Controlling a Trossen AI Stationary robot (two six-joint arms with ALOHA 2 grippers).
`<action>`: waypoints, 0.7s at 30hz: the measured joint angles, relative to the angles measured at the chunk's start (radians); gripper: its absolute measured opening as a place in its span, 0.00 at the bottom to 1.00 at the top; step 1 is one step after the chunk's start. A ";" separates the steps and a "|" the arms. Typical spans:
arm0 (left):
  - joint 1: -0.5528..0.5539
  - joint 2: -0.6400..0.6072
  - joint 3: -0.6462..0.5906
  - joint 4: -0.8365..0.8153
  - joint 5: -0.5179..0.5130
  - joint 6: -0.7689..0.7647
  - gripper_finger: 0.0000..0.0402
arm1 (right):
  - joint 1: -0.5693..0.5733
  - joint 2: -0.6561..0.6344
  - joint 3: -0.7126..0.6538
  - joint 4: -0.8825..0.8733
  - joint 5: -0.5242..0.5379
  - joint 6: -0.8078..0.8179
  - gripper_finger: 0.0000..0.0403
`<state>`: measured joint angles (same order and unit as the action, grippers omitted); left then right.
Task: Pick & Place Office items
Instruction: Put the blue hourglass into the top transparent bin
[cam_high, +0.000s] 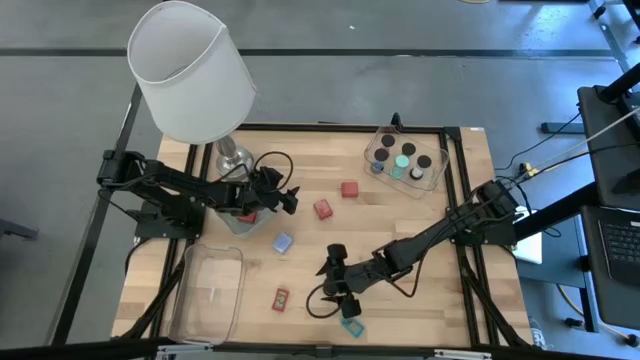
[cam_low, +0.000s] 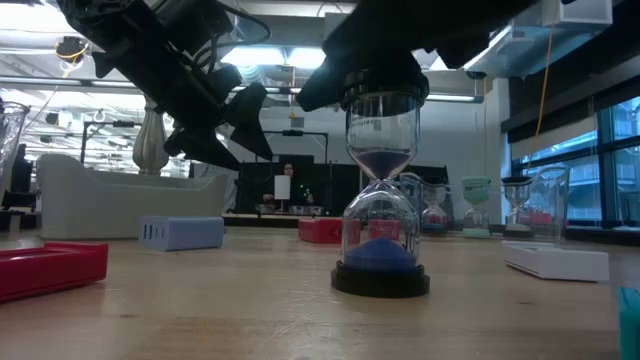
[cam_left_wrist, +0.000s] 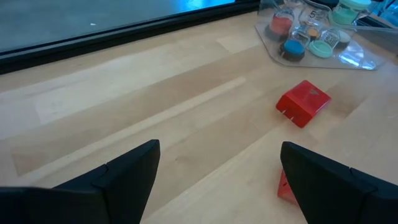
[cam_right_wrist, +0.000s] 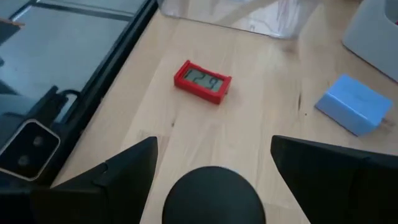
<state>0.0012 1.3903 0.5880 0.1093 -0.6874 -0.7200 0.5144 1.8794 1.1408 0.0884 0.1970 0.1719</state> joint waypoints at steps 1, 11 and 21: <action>0.000 0.000 0.000 0.000 0.000 0.000 0.82 | 0.000 0.000 0.000 -0.008 0.000 0.008 0.78; 0.000 0.000 0.000 0.000 0.000 0.000 0.82 | 0.000 0.000 0.000 -0.124 0.071 0.105 0.78; 0.000 0.000 0.000 0.000 0.000 0.000 0.82 | 0.005 0.000 0.000 -0.126 0.076 0.135 0.68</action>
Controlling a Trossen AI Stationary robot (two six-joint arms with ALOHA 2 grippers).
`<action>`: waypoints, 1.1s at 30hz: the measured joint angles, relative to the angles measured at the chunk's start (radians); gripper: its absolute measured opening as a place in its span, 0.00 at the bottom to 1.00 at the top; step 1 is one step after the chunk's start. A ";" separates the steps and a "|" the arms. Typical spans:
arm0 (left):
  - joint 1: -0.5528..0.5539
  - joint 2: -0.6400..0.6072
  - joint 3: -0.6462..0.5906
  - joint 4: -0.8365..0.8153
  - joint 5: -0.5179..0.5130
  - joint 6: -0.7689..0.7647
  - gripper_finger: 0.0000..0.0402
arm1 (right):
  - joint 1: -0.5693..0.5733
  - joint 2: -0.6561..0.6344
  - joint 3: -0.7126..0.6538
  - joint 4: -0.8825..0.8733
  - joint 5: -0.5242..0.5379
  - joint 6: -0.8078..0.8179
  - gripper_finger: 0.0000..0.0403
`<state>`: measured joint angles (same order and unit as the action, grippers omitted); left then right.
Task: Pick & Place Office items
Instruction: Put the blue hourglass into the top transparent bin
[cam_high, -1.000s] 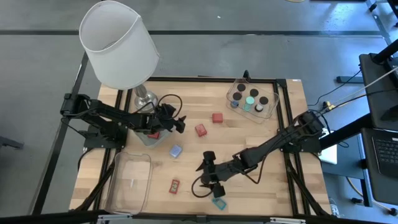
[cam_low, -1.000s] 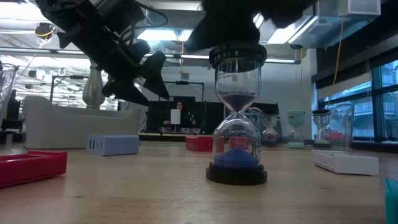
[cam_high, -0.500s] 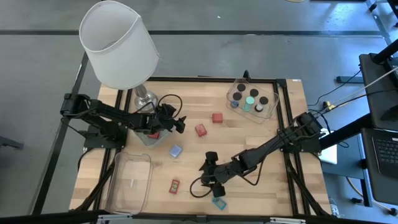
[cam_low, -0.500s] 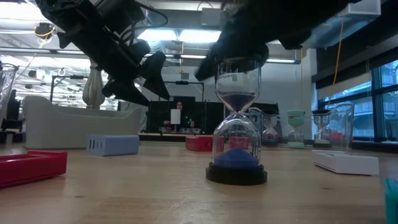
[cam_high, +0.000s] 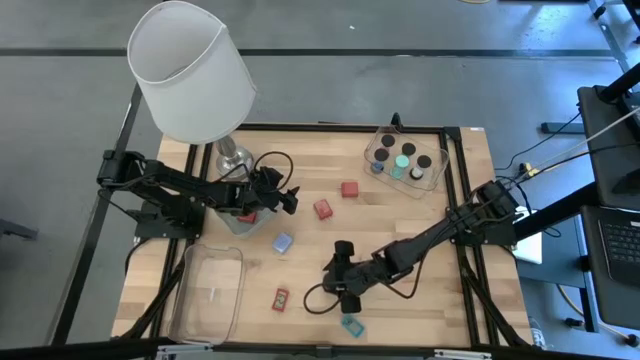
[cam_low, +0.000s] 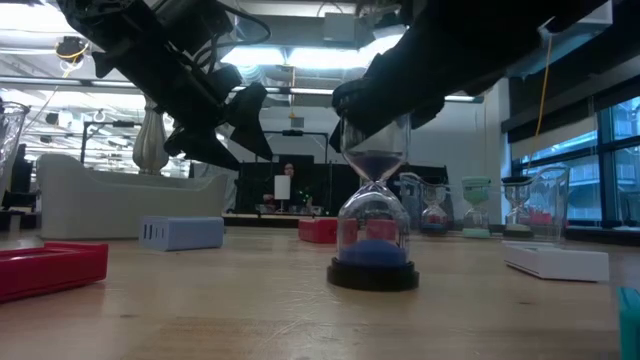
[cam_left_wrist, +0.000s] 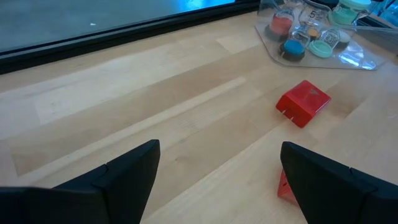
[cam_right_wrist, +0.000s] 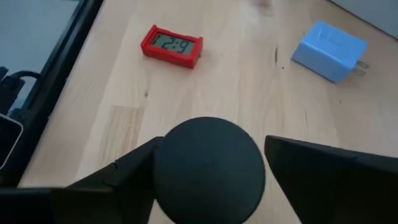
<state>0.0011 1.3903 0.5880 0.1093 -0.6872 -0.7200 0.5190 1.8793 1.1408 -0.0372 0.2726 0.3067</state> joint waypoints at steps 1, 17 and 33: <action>0.000 0.000 0.000 0.000 0.000 0.000 0.82 | 0.000 0.000 0.000 0.000 0.000 0.006 0.65; 0.000 0.000 0.000 0.000 0.000 0.000 0.82 | -0.012 -0.071 0.000 -0.066 0.031 0.264 0.53; -0.001 0.000 0.000 0.000 0.005 -0.002 0.82 | -0.081 -0.627 0.002 -1.034 0.584 0.600 0.53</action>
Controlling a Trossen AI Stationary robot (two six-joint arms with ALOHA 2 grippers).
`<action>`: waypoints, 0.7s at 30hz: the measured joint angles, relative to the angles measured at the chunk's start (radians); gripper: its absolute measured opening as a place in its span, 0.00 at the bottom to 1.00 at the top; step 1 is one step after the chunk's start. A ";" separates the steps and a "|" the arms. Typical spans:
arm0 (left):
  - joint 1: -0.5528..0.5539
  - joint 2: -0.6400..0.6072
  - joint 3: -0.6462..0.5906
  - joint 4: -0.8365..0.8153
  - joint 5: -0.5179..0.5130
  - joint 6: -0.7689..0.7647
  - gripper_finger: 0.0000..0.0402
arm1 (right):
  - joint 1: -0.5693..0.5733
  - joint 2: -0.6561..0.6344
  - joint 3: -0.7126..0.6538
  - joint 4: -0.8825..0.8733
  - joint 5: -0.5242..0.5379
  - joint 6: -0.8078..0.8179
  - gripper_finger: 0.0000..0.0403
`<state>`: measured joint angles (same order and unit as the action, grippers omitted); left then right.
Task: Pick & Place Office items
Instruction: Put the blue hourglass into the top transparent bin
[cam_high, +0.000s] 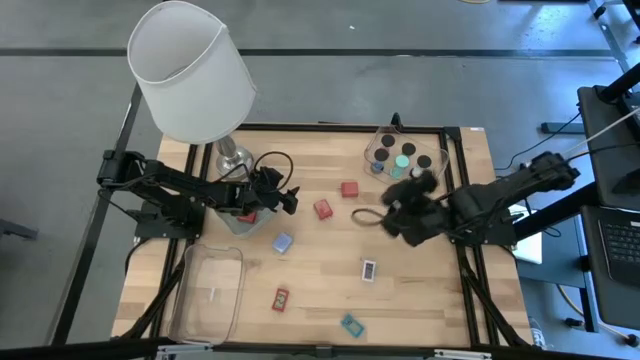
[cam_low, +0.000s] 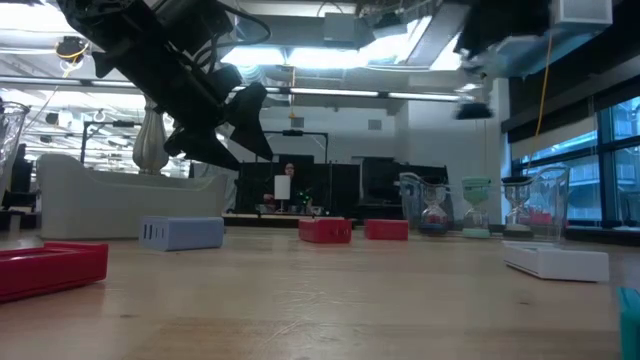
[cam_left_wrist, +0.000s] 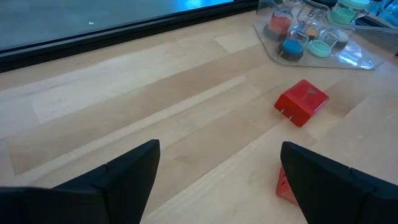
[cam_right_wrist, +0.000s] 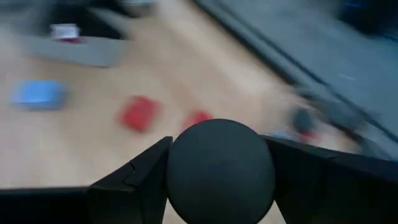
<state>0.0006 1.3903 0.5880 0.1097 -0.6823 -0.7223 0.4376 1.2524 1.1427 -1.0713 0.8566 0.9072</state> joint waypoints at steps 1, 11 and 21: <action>0.000 0.000 0.000 0.000 0.000 0.000 0.82 | 0.000 -0.020 0.000 -0.088 0.020 0.076 0.53; 0.000 0.000 0.000 0.000 0.003 -0.001 0.82 | -0.005 -0.215 -0.147 -0.431 0.079 0.498 0.53; 0.000 0.000 0.000 0.000 -0.011 0.000 0.82 | -0.051 -0.347 -0.480 -0.282 0.218 0.604 0.53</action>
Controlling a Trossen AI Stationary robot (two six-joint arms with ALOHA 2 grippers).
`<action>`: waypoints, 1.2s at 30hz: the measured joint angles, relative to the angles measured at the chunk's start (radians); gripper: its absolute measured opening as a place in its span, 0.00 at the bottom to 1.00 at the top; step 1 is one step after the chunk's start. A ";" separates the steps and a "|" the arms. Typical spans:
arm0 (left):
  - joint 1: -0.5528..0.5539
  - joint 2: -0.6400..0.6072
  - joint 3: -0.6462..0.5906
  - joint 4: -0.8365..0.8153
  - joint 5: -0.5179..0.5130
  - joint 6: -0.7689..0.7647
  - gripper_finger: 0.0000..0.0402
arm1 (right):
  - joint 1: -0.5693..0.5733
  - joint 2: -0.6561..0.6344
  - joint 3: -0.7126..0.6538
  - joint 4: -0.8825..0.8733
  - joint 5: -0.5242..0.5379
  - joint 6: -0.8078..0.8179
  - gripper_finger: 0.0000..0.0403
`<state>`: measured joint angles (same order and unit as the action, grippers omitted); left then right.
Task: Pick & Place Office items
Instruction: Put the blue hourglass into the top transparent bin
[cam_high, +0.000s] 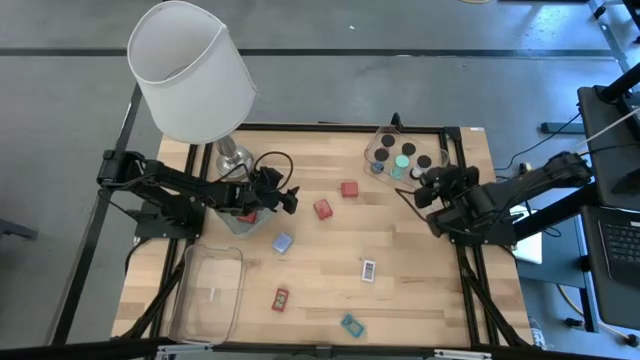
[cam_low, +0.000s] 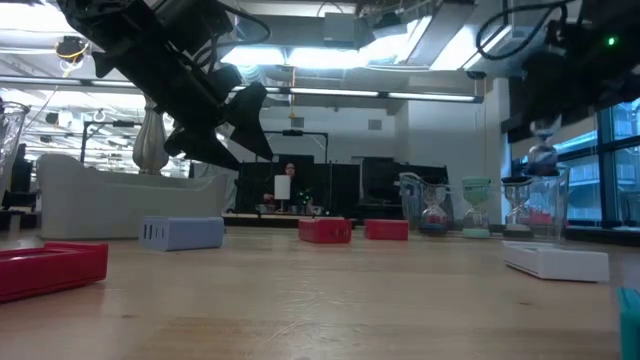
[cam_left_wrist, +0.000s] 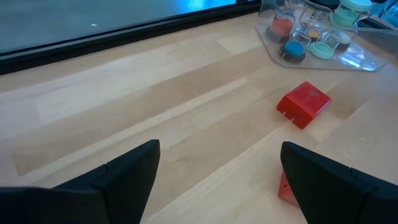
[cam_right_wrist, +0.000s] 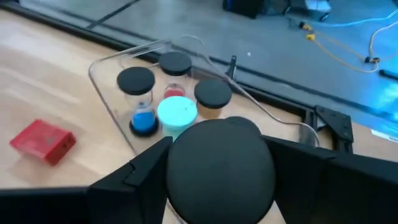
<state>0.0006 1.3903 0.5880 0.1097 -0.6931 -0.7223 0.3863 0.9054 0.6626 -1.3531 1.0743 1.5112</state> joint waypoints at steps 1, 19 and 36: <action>0.000 0.000 0.000 0.000 -0.005 0.000 0.82 | -0.008 0.000 -0.014 0.017 0.012 0.000 0.53; 0.000 0.000 0.000 0.000 -0.049 -0.013 0.82 | -0.177 0.000 -0.221 0.441 -0.020 -0.244 0.53; 0.000 0.000 0.000 0.000 -0.057 -0.016 0.82 | -0.363 0.001 -0.252 0.609 -0.145 -0.398 0.53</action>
<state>0.0006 1.3903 0.5880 0.1101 -0.7502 -0.7383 0.0230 0.9062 0.4103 -0.7445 0.9297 1.1133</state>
